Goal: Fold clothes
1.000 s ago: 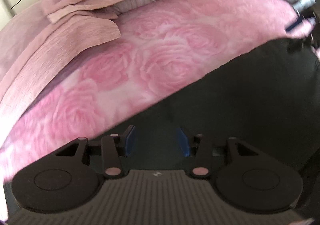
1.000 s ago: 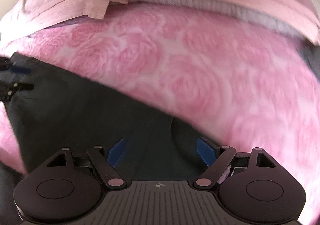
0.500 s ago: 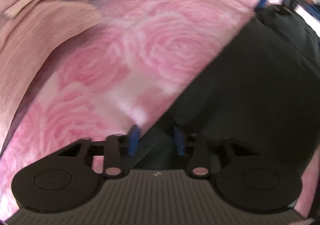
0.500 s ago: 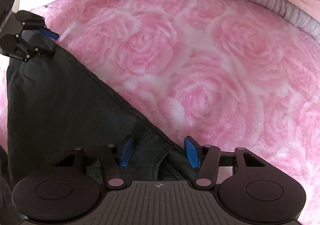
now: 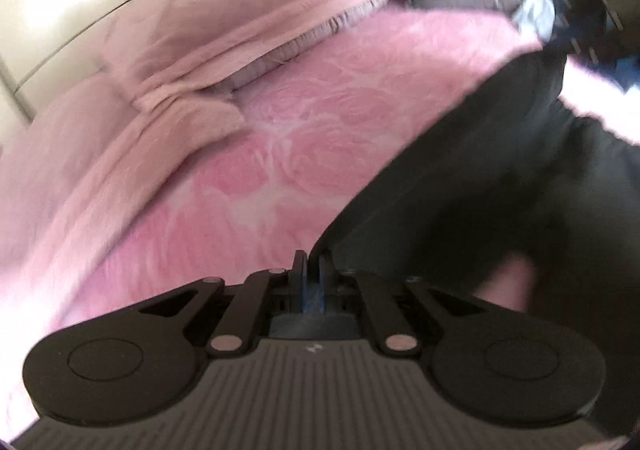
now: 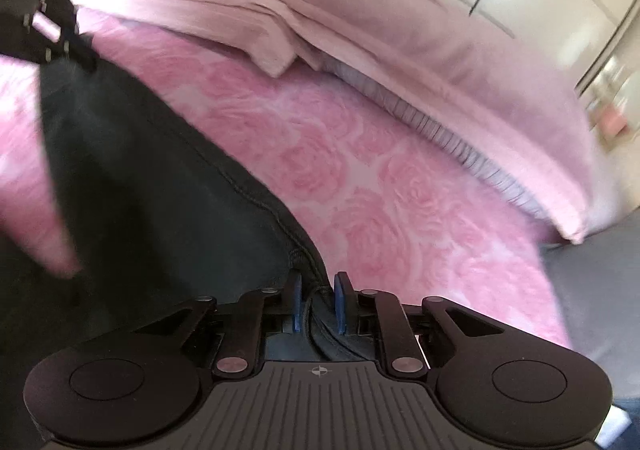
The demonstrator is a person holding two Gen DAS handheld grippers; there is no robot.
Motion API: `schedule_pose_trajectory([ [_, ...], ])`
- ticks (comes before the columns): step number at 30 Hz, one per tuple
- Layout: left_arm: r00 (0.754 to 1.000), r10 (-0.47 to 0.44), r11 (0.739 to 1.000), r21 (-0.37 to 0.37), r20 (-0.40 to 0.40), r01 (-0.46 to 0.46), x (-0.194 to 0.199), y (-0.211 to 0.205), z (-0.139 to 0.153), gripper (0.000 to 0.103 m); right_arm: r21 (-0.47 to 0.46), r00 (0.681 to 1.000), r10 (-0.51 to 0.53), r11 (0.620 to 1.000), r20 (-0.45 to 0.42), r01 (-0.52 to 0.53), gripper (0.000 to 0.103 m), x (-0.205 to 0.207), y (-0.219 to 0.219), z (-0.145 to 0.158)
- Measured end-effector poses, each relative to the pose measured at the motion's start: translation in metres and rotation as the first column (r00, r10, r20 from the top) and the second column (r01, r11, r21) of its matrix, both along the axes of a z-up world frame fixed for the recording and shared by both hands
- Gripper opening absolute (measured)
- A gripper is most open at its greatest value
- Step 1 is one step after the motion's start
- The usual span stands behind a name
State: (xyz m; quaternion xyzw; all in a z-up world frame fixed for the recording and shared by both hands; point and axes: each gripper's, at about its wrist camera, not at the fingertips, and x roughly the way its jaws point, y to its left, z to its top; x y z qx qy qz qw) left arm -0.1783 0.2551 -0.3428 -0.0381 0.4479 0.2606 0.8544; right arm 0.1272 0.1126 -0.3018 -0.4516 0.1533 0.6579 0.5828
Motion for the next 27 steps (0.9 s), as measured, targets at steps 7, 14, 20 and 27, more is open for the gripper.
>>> schedule_pose_trajectory([
  [7, 0.947, 0.306, 0.883, -0.342, -0.099, -0.321, -0.066, -0.104, -0.032, 0.014, -0.276, 0.992, -0.034, 0.959, 0.120, 0.067, 0.024, -0.087, -0.121, -0.039],
  [14, 0.857, 0.513, 0.725, -0.507, -0.053, -0.465, -0.106, -0.104, -0.041, 0.035, -0.269, 0.921, -0.387, 0.884, 0.040, 0.382, 0.072, -0.097, -0.146, -0.047],
  [20, 0.535, 0.843, 0.376, -0.663, -0.045, -0.648, -0.169, -0.069, -0.061, 0.036, -0.352, 0.400, -0.801, 0.567, -0.445, 0.745, 0.072, -0.025, -0.164, -0.040],
  [27, 0.178, 0.983, 0.074, -0.772, -0.052, -0.632, -0.194, -0.057, -0.092, 0.036, -0.473, -0.154, -0.713, 0.273, -0.684, 0.837, 0.071, 0.031, -0.200, -0.074],
])
